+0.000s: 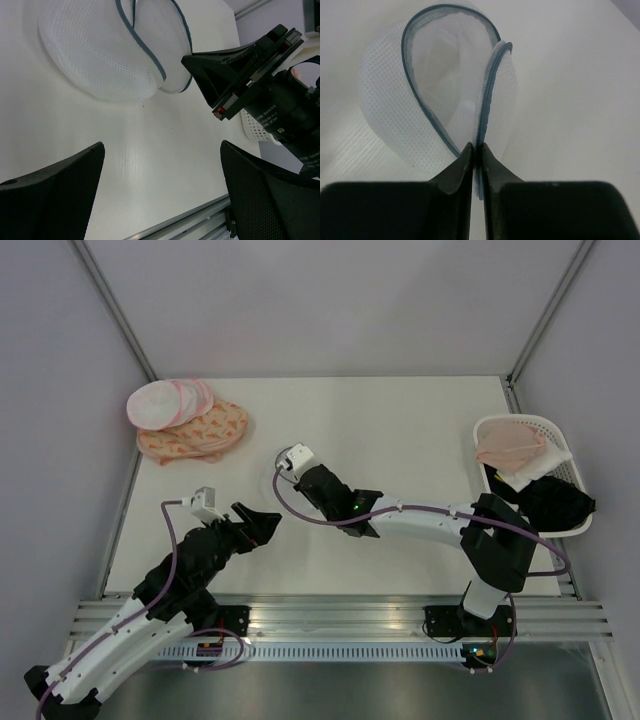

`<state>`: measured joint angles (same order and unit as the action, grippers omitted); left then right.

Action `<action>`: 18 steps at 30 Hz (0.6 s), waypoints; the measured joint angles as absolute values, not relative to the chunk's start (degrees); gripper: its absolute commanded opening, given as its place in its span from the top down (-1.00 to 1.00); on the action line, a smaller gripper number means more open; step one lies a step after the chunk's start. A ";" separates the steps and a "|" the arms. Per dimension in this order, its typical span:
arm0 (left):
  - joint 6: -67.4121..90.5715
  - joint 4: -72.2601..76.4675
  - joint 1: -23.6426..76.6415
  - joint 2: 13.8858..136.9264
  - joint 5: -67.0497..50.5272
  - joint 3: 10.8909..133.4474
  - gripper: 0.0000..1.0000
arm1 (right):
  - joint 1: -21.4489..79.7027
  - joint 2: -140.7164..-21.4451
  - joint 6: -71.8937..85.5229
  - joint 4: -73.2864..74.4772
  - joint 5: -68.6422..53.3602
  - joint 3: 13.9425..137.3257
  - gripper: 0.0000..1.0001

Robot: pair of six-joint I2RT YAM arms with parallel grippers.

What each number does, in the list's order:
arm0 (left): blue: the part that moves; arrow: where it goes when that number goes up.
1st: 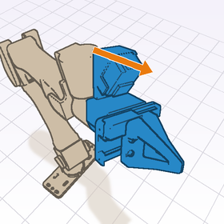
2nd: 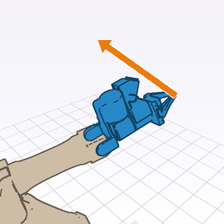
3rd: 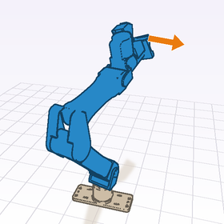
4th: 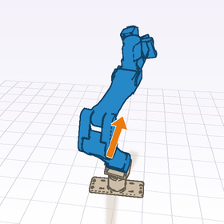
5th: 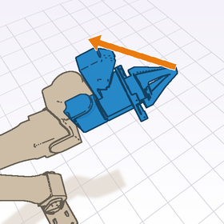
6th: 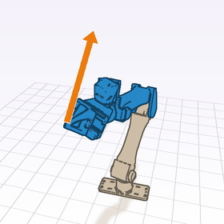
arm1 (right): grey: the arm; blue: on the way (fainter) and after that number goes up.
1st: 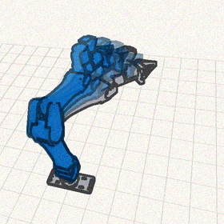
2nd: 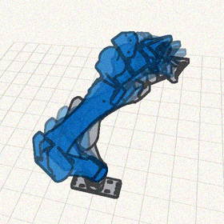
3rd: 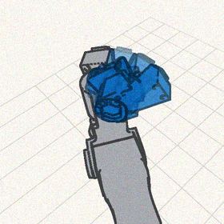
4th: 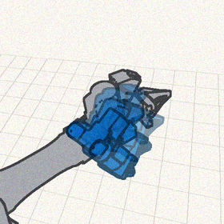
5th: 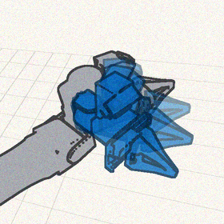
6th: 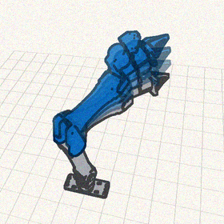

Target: Unzip the laundry bag and remove the bra

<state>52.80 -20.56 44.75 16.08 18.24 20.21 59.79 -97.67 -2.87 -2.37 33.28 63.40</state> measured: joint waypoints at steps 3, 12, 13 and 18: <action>53.17 -21.63 44.75 15.25 19.03 20.21 -0.99 | 59.79 -97.54 -3.66 -2.61 26.09 63.46 0.31; 54.22 -24.16 44.75 14.41 20.95 20.21 -0.99 | 59.24 -95.37 -3.20 -0.34 1.32 61.84 -0.09; 54.26 -24.21 44.75 14.41 21.04 20.21 -0.99 | 59.11 -94.21 -2.94 -0.05 -0.43 61.08 -0.11; 54.37 -23.88 44.75 15.70 21.43 20.21 -0.99 | 58.67 -84.73 -0.71 2.61 -0.69 56.95 -0.25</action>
<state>54.37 -23.88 44.75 15.70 21.43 20.21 58.67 -84.73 -0.71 2.61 -0.69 56.95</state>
